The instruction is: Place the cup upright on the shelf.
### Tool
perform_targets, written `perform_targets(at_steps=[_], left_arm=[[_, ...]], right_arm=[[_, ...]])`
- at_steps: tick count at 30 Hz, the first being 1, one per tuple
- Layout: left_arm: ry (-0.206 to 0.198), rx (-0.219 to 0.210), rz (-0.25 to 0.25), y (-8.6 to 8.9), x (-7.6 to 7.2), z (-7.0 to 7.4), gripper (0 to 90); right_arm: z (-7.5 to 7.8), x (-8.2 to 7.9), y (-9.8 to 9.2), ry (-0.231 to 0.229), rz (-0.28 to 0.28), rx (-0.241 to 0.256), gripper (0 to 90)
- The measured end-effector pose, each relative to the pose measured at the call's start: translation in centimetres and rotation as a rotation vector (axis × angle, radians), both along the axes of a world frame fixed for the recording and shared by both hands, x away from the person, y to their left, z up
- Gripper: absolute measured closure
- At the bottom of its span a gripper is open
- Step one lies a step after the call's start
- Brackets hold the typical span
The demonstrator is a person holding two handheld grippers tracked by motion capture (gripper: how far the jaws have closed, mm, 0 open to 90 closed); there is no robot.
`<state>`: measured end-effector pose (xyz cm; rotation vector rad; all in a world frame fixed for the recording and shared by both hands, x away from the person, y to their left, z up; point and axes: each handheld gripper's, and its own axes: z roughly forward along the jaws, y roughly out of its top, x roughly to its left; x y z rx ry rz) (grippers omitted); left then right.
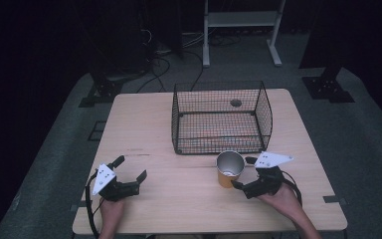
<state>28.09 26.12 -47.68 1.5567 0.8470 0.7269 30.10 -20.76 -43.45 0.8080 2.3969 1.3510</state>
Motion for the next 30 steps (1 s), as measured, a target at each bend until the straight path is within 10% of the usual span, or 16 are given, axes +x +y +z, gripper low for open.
perform_targets(at_steps=[30], left_arm=[[-0.001,0.003,-0.001,0.0,0.0,0.0,0.8]], right_arm=[[-0.1,1.8,3.0,0.001,0.031,-0.022,0.9]])
